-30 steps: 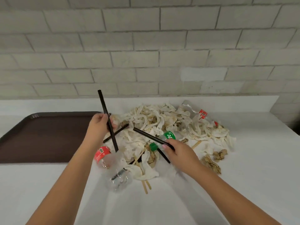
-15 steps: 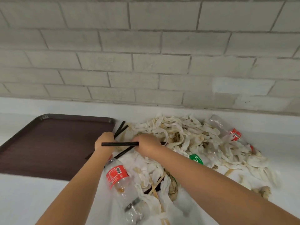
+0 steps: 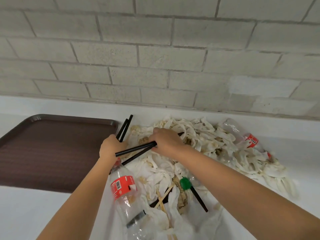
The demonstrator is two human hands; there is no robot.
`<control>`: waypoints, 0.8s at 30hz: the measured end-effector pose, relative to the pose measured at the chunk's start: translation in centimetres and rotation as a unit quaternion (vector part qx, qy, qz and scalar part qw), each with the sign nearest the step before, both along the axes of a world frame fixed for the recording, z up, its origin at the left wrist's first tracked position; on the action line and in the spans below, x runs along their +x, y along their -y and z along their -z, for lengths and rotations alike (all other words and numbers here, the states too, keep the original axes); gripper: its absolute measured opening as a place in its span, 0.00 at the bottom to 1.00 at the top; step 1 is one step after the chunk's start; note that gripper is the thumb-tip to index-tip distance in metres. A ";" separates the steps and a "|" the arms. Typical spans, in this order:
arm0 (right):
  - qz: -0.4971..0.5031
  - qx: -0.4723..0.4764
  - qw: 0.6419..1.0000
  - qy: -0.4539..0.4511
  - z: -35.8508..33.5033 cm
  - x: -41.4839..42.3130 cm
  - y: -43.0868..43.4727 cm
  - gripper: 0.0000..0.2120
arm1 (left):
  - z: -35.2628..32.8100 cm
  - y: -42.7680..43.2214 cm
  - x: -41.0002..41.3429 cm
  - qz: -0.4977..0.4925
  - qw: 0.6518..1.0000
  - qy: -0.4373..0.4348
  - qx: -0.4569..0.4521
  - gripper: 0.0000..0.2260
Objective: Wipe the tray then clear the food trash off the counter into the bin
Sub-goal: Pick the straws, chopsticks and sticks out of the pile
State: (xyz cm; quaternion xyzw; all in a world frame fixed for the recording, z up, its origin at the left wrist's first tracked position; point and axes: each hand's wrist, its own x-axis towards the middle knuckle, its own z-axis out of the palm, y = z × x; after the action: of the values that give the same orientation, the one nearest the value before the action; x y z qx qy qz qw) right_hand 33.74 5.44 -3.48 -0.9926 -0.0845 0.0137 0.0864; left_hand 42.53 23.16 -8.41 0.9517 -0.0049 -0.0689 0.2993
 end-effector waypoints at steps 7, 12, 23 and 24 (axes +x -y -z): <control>0.035 0.000 0.998 0.050 -2.9 -1.9 3.2 0.08 | 0.1 0.5 1.7 -0.007 0.998 -0.048 -0.032 0.17; 0.096 0.009 0.992 0.087 -4.3 -3.1 4.7 0.06 | 1.5 1.4 1.9 0.043 0.999 -0.020 -0.020 0.16; 0.234 0.245 0.939 -0.057 -3.1 -8.2 2.2 0.09 | 0.7 1.6 2.2 0.028 0.996 0.014 -0.078 0.12; 0.235 0.265 0.932 -0.076 -2.2 -9.1 1.6 0.08 | 0.0 1.6 2.1 0.023 0.994 0.023 -0.103 0.11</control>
State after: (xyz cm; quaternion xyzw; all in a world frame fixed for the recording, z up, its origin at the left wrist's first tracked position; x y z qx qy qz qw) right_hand 24.67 3.85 -1.30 -0.9211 0.1573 0.0459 0.3533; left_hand 44.67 21.61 -8.43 0.9167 -0.0406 -0.0527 0.3940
